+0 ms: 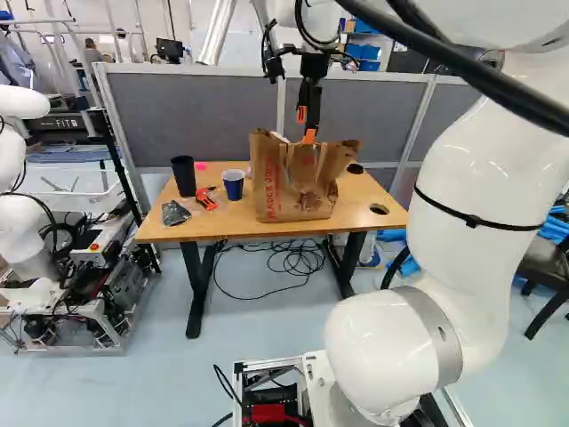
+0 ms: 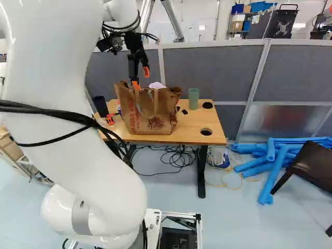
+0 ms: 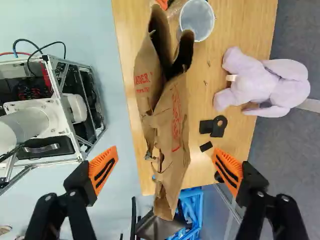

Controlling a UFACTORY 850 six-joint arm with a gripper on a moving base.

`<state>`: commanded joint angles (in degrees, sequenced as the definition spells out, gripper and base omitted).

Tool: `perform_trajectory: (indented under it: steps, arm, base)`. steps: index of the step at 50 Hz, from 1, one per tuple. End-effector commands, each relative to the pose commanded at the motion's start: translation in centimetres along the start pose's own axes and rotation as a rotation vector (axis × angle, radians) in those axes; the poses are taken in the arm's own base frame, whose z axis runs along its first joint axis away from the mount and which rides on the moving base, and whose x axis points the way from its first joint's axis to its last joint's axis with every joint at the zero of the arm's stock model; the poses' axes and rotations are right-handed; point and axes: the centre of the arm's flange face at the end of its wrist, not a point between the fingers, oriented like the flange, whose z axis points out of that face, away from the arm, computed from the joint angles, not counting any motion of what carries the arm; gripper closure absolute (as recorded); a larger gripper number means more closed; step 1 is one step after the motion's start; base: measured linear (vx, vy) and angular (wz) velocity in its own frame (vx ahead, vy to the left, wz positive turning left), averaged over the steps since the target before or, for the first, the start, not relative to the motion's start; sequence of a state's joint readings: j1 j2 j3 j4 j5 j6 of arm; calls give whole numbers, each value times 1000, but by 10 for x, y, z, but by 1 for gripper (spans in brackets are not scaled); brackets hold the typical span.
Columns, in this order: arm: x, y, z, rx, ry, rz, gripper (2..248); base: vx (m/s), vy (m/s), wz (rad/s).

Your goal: Pick up the bag on the ground and place it on the table

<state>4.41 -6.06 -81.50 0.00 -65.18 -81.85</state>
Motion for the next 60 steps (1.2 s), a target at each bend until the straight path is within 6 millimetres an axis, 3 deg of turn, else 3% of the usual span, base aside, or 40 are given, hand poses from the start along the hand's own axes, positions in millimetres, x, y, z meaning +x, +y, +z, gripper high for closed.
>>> perform_trajectory:
  steps: [60]
  arm:
    - [0,0,0,0,0,0,3]
  base:
    - [-98,-2,2]
